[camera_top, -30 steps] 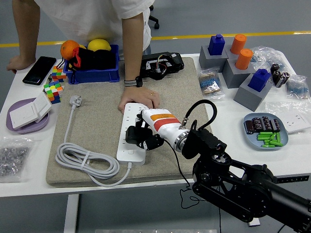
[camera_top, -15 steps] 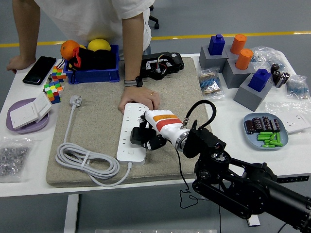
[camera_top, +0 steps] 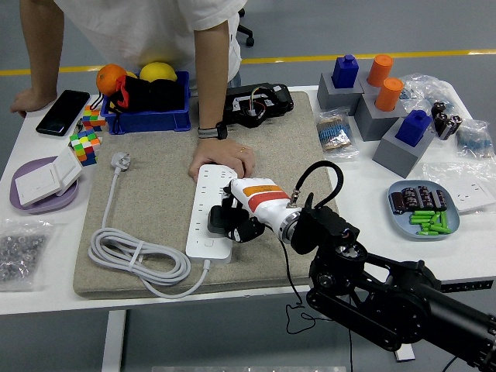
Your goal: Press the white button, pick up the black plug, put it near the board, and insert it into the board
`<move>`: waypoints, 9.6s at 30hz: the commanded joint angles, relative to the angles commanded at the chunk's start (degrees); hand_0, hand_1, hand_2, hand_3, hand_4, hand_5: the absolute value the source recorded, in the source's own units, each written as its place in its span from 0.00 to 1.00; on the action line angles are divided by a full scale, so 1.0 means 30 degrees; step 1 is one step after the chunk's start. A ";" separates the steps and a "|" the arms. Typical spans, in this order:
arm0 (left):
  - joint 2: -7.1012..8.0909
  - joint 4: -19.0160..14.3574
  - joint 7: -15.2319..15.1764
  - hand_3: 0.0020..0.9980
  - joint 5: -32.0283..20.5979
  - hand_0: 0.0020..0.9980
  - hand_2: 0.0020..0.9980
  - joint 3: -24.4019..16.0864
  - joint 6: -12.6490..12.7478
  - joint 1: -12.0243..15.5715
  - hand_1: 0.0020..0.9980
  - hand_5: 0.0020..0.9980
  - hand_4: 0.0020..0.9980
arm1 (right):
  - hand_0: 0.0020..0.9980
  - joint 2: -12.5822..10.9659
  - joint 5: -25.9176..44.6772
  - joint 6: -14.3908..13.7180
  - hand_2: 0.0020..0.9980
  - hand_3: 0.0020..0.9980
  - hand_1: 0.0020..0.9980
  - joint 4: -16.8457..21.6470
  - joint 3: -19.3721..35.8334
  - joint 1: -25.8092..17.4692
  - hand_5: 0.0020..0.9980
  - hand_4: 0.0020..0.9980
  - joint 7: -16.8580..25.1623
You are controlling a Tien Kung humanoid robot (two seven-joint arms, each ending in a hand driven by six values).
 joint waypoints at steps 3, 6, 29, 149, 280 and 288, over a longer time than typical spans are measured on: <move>-0.0008 0.0000 -0.0013 0.65 -0.0022 0.66 0.65 0.0036 -0.0003 -0.0017 0.66 0.01 0.62 | 0.31 0.0000 -0.0062 -0.0024 0.43 0.48 0.38 -0.0192 -0.0074 -0.0006 0.00 0.75 0.0030; -0.0012 0.0000 -0.0023 0.65 -0.0048 0.66 0.65 0.0062 -0.0003 -0.0015 0.66 0.01 0.62 | 0.31 0.0000 -0.0078 -0.0028 0.43 0.48 0.38 -0.0272 -0.0130 0.0001 0.00 0.74 0.0042; 0.0037 0.0000 0.0034 0.65 0.0063 0.65 0.65 0.0002 0.0000 -0.0051 0.66 0.01 0.62 | 0.31 0.0000 0.0392 -0.0065 0.43 0.48 0.38 -0.1459 -0.1963 0.1716 0.00 0.75 0.0249; -0.0225 0.0000 -0.0078 0.65 0.0291 0.65 0.65 -0.0436 -0.0011 -0.0185 0.66 0.01 0.62 | 0.90 -0.4549 0.9738 -0.1822 0.85 0.87 0.88 0.4646 1.1943 -0.7596 0.79 1.00 1.2781; -0.0408 0.0000 0.0402 0.65 0.1467 0.66 0.65 -0.0722 -0.0033 -0.0794 0.66 0.01 0.62 | 0.71 -0.2598 1.0337 -0.1058 0.66 0.64 0.65 0.6625 2.1329 -1.1414 0.37 0.82 1.2968; -0.0344 0.0000 0.0689 0.65 0.2295 0.66 0.65 -0.1742 -0.0015 -0.0863 0.66 0.01 0.62 | 0.70 -0.2353 1.0359 -0.1034 0.66 0.64 0.65 0.6426 2.1248 -1.1352 0.36 0.81 1.2944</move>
